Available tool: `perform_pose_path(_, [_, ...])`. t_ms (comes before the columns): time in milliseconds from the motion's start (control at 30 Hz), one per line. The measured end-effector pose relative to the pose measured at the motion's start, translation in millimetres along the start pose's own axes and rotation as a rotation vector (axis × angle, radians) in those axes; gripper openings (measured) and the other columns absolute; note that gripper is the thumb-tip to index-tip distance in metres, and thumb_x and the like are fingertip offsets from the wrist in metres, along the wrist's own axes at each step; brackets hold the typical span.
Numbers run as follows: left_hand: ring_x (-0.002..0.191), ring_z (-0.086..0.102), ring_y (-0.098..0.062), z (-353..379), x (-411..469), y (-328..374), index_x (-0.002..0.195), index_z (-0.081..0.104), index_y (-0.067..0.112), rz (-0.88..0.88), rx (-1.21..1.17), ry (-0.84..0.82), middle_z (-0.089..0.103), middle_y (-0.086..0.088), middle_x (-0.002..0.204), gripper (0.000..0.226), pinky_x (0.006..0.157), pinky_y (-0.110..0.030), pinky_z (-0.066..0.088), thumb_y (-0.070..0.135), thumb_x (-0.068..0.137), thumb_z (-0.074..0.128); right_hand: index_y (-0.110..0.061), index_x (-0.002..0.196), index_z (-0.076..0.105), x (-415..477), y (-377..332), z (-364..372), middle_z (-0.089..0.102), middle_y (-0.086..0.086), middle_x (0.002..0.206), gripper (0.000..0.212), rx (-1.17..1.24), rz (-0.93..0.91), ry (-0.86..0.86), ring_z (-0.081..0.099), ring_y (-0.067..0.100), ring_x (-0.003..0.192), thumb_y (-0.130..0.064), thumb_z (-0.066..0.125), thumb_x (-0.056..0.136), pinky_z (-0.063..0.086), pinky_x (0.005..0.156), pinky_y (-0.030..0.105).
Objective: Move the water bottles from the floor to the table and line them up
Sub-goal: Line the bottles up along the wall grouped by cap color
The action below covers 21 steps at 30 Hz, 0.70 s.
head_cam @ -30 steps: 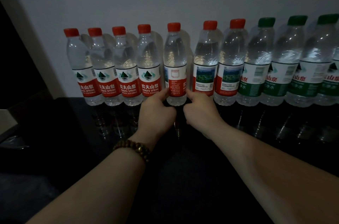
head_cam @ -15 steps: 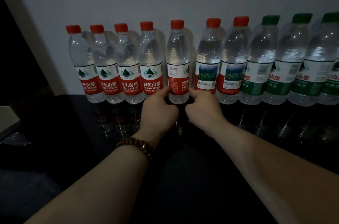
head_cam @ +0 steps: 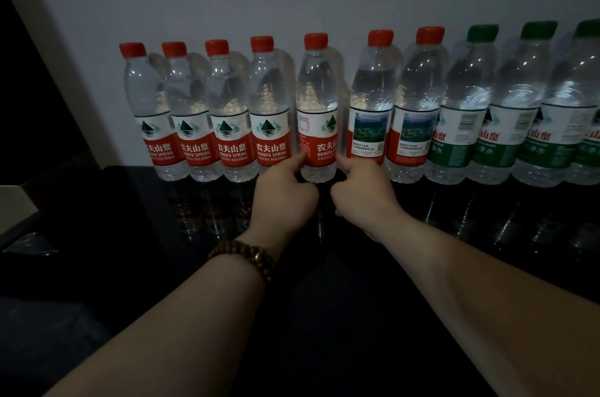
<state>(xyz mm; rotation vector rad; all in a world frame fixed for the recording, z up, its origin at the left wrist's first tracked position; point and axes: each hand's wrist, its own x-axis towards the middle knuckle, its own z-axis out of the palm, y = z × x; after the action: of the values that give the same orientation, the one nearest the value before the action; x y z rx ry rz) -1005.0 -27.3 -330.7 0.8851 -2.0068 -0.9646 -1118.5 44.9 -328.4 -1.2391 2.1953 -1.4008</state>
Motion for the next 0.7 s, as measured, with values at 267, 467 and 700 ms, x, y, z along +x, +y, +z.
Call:
perform_pose_path(267, [0.115, 0.058, -0.009, -0.3, 1.1, 0.4, 0.152, 0.045, 0.035, -0.049, -0.009, -0.065, 0.061, 0.007, 0.139, 0.081, 0.098, -0.032, 0.053, 0.001, 0.080, 0.058, -0.025, 0.149, 0.050, 1.9, 1.8, 0.5, 0.056, 0.000, 0.150, 0.078, 0.027, 0.036, 0.004, 0.064, 0.029, 0.120, 0.001, 0.055, 0.076, 0.059, 0.093, 0.049])
perform_pose_path(467, [0.111, 0.056, -0.002, -0.5, 0.8, -1.3, 0.150, 0.050, 0.028, -0.041, -0.005, -0.030, 0.061, 0.005, 0.140, 0.075, 0.085, -0.011, 0.044, 0.000, 0.081, 0.060, -0.028, 0.152, 0.045, -0.8, -1.4, 2.2, 0.057, -0.003, 0.148, 0.082, -0.008, 0.014, 0.003, 0.068, 0.033, 0.107, -0.003, 0.056, 0.075, 0.061, 0.088, 0.047])
perform_pose_path(700, [0.121, 0.052, -0.009, -0.7, 0.0, 1.1, 0.151, 0.047, 0.028, -0.034, -0.008, -0.020, 0.058, 0.003, 0.144, 0.079, 0.098, -0.026, 0.046, -0.006, 0.081, 0.053, -0.024, 0.148, 0.052, 0.0, 0.4, 1.2, 0.060, -0.002, 0.145, 0.076, 0.023, 0.020, 0.019, 0.067, 0.029, 0.112, -0.001, 0.057, 0.076, 0.061, 0.090, 0.048])
